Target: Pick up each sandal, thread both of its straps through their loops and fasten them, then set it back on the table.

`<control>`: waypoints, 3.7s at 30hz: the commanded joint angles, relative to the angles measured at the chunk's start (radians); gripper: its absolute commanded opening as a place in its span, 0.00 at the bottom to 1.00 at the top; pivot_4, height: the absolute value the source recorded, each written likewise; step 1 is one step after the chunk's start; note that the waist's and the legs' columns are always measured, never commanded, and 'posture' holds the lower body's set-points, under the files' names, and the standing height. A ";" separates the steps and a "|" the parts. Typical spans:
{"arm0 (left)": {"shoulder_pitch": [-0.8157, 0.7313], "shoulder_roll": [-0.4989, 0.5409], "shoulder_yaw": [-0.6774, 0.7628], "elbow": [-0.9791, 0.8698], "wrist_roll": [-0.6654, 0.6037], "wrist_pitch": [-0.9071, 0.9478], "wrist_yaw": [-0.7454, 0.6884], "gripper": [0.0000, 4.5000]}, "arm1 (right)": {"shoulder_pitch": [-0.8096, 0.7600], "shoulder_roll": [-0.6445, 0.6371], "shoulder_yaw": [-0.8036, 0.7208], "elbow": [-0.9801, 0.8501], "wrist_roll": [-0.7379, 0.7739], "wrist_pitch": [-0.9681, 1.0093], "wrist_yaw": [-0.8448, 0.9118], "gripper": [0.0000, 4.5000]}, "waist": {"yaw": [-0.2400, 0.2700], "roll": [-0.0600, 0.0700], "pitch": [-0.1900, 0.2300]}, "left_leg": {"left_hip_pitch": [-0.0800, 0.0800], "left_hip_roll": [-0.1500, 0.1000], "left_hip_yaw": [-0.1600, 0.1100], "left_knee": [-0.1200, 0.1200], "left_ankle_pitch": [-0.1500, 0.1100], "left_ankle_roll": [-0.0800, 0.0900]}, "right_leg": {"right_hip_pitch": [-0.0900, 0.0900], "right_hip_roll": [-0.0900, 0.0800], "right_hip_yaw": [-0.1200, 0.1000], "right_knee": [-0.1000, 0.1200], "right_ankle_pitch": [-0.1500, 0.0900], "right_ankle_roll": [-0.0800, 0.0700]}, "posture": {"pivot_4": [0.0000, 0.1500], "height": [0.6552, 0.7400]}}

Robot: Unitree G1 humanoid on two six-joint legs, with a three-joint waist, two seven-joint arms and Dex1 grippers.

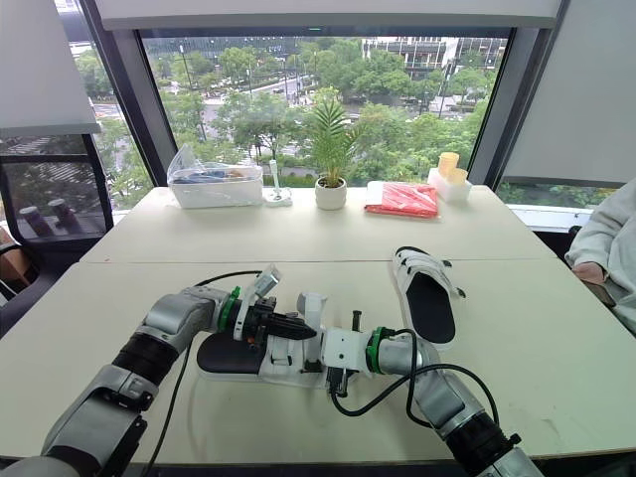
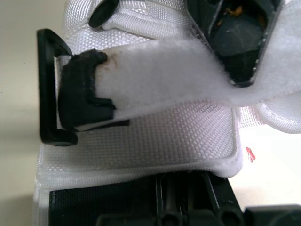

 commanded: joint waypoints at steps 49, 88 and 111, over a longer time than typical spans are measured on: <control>-0.072 0.065 -0.046 -0.124 -0.014 0.212 -0.069 0.01 | 0.043 0.011 0.094 0.110 -0.075 0.032 0.021 0.00 | -0.020 0.000 0.002 | -0.001 0.001 0.000 -0.001 0.000 0.000 | -0.001 0.001 0.000 0.000 0.000 0.000 | 1.00 0.97; -0.085 0.071 -0.054 -0.045 -0.035 0.254 -0.026 0.01 | 0.042 0.015 0.102 0.115 -0.079 0.034 0.014 0.00 | -0.021 0.000 0.002 | -0.001 0.001 -0.001 -0.001 0.000 0.000 | -0.001 0.001 0.000 0.000 0.000 0.000 | 1.00 0.97; 0.027 0.063 -0.076 -0.126 0.038 -0.029 -0.038 0.01 | 0.055 0.009 0.102 0.102 -0.082 0.038 0.013 0.00 | -0.021 0.000 0.002 | 0.000 0.001 -0.001 -0.001 0.000 0.000 | -0.001 0.000 0.000 0.000 0.000 0.000 | 1.00 0.97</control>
